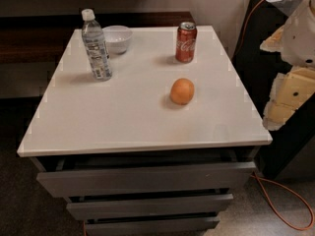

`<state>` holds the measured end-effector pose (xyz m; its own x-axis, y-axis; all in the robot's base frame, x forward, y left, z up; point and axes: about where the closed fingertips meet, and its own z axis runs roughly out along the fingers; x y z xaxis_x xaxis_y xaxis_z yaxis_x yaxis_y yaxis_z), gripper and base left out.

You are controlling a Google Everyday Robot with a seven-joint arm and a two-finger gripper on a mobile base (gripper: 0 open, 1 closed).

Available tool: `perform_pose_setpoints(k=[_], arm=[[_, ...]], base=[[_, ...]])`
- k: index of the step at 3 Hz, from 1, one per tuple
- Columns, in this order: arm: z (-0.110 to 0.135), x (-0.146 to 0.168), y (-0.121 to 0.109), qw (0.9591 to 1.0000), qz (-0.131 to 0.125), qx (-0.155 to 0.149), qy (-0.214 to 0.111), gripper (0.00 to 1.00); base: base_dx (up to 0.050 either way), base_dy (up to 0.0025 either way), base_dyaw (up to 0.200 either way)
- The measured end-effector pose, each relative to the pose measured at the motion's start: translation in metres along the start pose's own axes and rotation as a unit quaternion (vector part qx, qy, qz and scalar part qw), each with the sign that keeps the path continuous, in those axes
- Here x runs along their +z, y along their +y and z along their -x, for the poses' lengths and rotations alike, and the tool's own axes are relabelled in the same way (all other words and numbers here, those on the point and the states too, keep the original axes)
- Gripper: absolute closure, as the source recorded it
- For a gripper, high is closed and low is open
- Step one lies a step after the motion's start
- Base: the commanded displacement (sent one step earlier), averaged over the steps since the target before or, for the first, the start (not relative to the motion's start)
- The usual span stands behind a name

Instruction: Place coke can into middle drawer

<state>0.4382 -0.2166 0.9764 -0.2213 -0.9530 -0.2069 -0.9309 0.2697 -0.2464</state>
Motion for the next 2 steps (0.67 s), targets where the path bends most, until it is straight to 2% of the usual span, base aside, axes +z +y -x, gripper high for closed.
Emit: perform_pose_setpoints(k=[2], arm=[[0.0000,0.0000,0.0000,1.0000,0.000,0.000,0.000,0.00]], base=[[-0.048,-0.00005,0.000]])
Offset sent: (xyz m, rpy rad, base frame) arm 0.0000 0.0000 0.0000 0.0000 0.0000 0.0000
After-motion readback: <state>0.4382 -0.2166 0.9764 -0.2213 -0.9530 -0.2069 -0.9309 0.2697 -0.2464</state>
